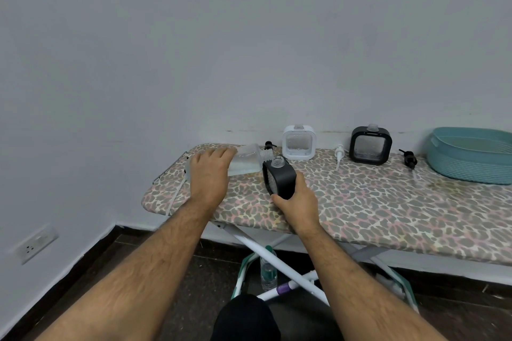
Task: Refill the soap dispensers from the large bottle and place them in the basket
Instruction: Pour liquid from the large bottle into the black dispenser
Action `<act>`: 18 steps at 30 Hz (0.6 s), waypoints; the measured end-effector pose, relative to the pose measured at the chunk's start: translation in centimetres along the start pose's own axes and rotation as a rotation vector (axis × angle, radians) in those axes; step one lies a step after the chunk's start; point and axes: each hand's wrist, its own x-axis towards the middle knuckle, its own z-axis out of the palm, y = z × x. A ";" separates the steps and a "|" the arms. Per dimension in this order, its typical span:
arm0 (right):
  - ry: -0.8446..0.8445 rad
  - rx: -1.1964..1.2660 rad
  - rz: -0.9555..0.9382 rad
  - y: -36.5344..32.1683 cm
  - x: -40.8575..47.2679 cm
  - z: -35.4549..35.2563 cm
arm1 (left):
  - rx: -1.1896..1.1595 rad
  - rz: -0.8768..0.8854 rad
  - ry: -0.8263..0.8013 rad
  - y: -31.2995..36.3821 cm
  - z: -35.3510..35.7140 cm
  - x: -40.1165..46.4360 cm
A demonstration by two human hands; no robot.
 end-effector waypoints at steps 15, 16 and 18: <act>0.008 -0.037 0.000 0.6 0.3 0.4 | 0.008 0.029 0.018 -0.1 -0.1 0.5; 0.009 -0.042 -0.004 0.6 0.3 0.3 | 0.007 0.029 0.020 -0.1 -0.1 0.5; 0.015 -0.055 -0.014 0.6 0.3 0.3 | 0.011 0.029 0.022 -0.2 0.0 0.5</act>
